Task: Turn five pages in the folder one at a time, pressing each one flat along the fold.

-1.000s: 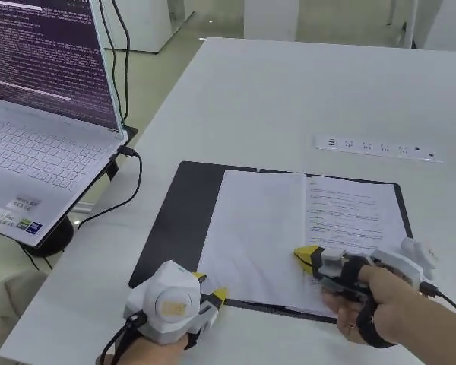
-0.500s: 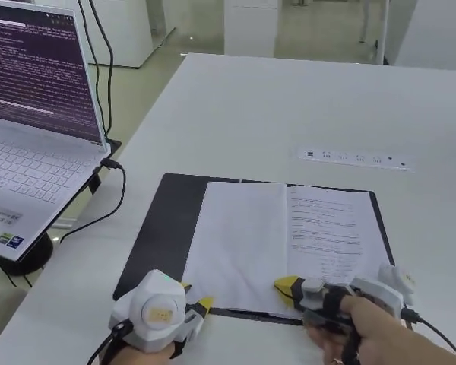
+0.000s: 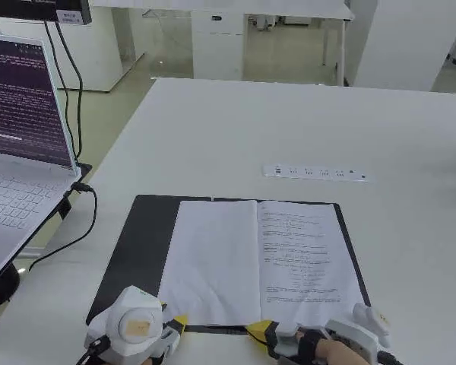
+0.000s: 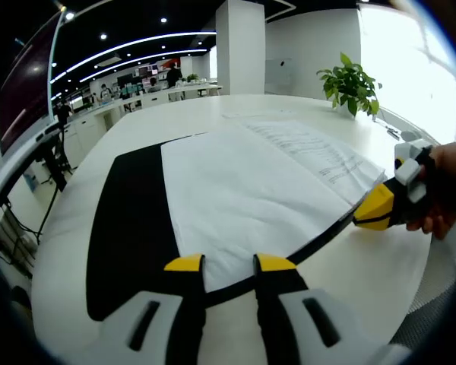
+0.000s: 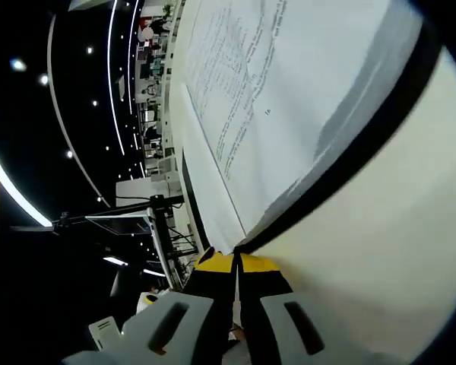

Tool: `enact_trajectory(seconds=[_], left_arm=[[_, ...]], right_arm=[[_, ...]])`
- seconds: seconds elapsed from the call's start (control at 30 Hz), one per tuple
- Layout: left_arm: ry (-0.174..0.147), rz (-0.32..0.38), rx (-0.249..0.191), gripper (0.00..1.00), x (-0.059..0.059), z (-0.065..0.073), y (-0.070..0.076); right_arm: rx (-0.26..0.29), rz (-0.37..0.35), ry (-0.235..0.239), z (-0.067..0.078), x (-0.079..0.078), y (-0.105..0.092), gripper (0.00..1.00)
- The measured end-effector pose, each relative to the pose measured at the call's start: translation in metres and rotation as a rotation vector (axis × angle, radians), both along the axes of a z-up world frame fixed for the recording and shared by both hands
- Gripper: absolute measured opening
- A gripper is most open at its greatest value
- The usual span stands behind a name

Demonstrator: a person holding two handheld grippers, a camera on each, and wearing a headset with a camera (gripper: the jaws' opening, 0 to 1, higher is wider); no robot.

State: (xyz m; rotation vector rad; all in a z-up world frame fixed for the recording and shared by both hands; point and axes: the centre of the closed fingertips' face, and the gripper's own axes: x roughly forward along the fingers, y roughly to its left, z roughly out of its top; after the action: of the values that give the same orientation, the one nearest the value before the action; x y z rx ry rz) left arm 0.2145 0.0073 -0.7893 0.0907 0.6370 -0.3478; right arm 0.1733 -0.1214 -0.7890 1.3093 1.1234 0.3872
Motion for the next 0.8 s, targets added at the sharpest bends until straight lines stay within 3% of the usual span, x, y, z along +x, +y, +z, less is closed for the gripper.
enact_trajectory(seconds=[0.07,0.13,0.2,0.3,0.33,0.37,0.4,0.43,0.53,0.57,0.67,0.8], left_arm=[[0.037,-0.009,-0.019,0.29,-0.003,0.002,-0.005],[0.098,-0.022,0.003,0.35,-0.009,0.002,-0.007],[0.113,-0.022,-0.001,0.33,-0.011,0.008,-0.009],[0.060,-0.006,-0.098,0.34,-0.014,0.034,-0.013],[0.067,-0.003,-0.122,0.33,-0.017,0.039,-0.015],[0.091,-0.005,-0.143,0.32,-0.026,0.043,-0.016],[0.095,-0.012,-0.142,0.32,-0.030,0.046,-0.016],[0.085,-0.020,-0.142,0.33,-0.037,0.053,-0.017],[0.046,-0.043,-0.136,0.39,-0.048,0.070,-0.019],[0.041,-0.048,-0.129,0.42,-0.051,0.074,-0.019],[0.037,-0.053,-0.124,0.47,-0.059,0.086,-0.017],[-0.010,-0.018,-0.148,0.54,-0.065,0.105,-0.012]], right_arm=[[-0.002,0.003,-0.009,0.008,-0.008,-0.002,0.00],[-0.063,0.047,-0.089,0.016,-0.013,-0.007,0.00],[-0.100,0.047,-0.124,0.027,-0.017,-0.011,0.00],[-0.175,0.016,-0.244,0.053,-0.014,-0.027,0.00],[-0.192,0.005,-0.266,0.059,-0.013,-0.031,0.00],[-0.232,-0.004,-0.317,0.069,-0.013,-0.040,0.00],[-0.270,-0.003,-0.363,0.075,-0.013,-0.045,0.00],[-0.326,0.004,-0.412,0.083,-0.014,-0.054,0.00],[-0.419,-0.003,-0.530,0.104,-0.016,-0.074,0.00],[-0.437,-0.003,-0.552,0.109,-0.017,-0.078,0.05],[-0.580,0.062,-0.640,0.119,-0.023,-0.097,0.22],[-0.671,0.069,-0.725,0.134,-0.026,-0.115,0.33]])
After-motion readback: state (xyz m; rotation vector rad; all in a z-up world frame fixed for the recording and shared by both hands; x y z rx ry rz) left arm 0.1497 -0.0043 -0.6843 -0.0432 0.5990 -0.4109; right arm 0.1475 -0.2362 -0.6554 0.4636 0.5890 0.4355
